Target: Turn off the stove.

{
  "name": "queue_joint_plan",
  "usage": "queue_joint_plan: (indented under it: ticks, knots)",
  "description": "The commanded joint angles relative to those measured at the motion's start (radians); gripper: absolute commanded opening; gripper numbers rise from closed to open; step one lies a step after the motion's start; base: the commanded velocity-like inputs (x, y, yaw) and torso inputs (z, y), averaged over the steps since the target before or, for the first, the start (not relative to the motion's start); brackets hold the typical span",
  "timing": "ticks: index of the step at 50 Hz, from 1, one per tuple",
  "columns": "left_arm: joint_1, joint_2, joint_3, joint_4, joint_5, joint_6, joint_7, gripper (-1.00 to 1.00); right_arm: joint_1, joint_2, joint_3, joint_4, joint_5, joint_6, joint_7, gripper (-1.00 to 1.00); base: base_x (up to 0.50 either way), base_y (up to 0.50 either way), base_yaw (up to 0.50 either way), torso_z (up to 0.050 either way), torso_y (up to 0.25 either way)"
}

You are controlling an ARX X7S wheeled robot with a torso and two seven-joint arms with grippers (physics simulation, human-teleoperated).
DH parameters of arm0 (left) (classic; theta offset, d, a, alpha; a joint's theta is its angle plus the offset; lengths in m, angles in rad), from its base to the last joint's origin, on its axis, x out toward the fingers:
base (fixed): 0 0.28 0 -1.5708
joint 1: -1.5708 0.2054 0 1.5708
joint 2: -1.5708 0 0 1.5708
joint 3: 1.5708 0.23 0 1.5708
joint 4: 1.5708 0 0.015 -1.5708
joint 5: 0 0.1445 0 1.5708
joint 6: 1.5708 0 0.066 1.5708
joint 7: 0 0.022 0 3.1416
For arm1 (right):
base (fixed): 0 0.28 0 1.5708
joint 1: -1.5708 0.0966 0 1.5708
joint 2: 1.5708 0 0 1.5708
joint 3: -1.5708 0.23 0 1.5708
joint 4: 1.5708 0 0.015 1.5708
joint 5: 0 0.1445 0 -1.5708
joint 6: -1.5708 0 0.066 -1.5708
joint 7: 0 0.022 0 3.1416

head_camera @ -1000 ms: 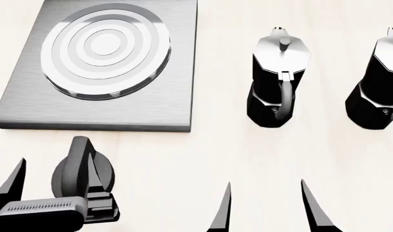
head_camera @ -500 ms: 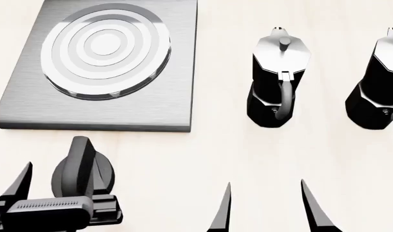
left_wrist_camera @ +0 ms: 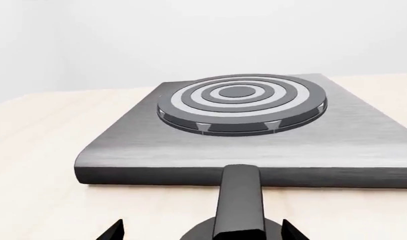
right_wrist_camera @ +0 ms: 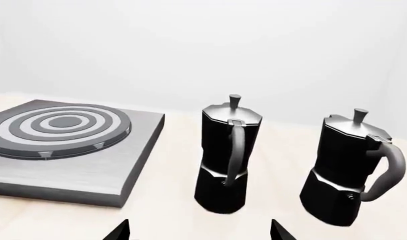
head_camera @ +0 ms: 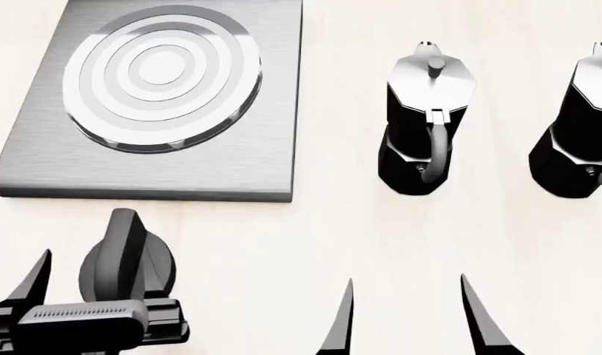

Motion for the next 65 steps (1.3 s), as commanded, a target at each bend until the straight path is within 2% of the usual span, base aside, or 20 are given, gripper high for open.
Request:
queue_joint_plan:
  ticks: [1,14,39,65]
  knots:
    - [-0.004,-0.009,-0.006,-0.037,-0.031,-0.015,0.004,1.0,0.0,0.003,-0.002,-0.002,0.002,0.0,0.004,1.0,0.0,0.0,0.0,0.0,0.0]
    - [0.024,-0.031,-0.006,0.019,-0.048,-0.042,0.001,1.0,0.0,0.007,-0.004,0.005,0.003,-0.008,0.007,1.0,0.0,0.0,0.0,0.0,-0.001]
    - [0.081,-0.09,-0.034,0.188,-0.161,-0.193,0.004,1.0,0.002,0.014,-0.009,0.002,0.006,-0.009,0.013,1.0,0.0,0.0,0.0,0.0,-0.001]
    - [0.092,-0.131,-0.083,0.216,-0.202,-0.214,-0.013,1.0,0.006,0.019,-0.015,0.003,0.012,-0.01,0.019,1.0,0.0,0.0,0.0,0.0,0.0]
